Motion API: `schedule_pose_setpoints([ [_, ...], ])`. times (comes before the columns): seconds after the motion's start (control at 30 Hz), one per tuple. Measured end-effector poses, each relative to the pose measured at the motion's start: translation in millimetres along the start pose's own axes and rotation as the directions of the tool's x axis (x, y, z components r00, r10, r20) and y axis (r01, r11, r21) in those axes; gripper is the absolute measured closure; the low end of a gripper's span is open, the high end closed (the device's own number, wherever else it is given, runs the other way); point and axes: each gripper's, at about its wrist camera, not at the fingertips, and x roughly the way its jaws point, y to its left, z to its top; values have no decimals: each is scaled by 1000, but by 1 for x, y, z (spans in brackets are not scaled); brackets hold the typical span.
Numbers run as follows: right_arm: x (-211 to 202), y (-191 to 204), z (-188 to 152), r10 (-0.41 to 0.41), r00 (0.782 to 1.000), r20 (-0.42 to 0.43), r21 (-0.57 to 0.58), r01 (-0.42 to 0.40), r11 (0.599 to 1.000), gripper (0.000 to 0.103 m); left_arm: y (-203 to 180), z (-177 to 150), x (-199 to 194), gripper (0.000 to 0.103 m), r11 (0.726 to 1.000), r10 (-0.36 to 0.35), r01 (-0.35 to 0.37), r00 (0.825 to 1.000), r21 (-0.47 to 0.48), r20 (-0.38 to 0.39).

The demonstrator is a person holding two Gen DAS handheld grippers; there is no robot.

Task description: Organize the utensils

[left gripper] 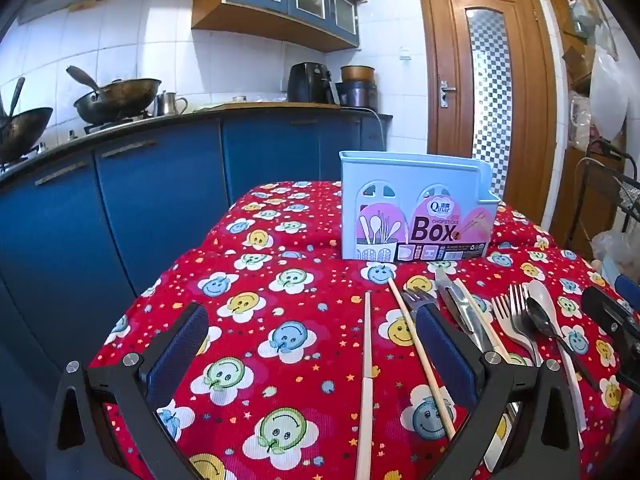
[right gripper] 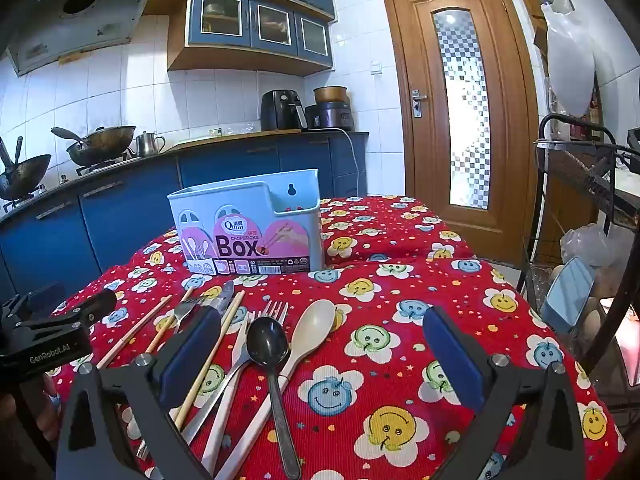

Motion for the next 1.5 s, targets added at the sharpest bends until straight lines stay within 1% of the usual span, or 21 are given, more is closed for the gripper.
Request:
schedule_pose_setpoints([
  [0.2, 0, 2, 0, -1, 1000, -2, -2, 1, 1000, 0, 0, 0, -1, 0, 1000, 7, -7, 1000, 0, 11],
  [0.23, 1, 2, 0, -2, 1000, -3, -4, 2, 1000, 0, 0, -4, 5, 0, 1000, 10, -10, 1000, -2, 6],
  [0.53, -1, 0, 0, 2, 1000, 2, 3, -2, 1000, 0, 1, -4, 9, 0, 1000, 9, -9, 1000, 2, 8],
  [0.6, -1, 0, 0, 1, 1000, 2, 5, -1, 1000, 0, 0, -2, 1, 0, 1000, 14, -14, 1000, -1, 7],
  [1.5, -1, 1, 0, 0, 1000, 5, 1, 0, 1000, 0, 1, -1, -1, 0, 1000, 12, -12, 1000, 0, 8],
])
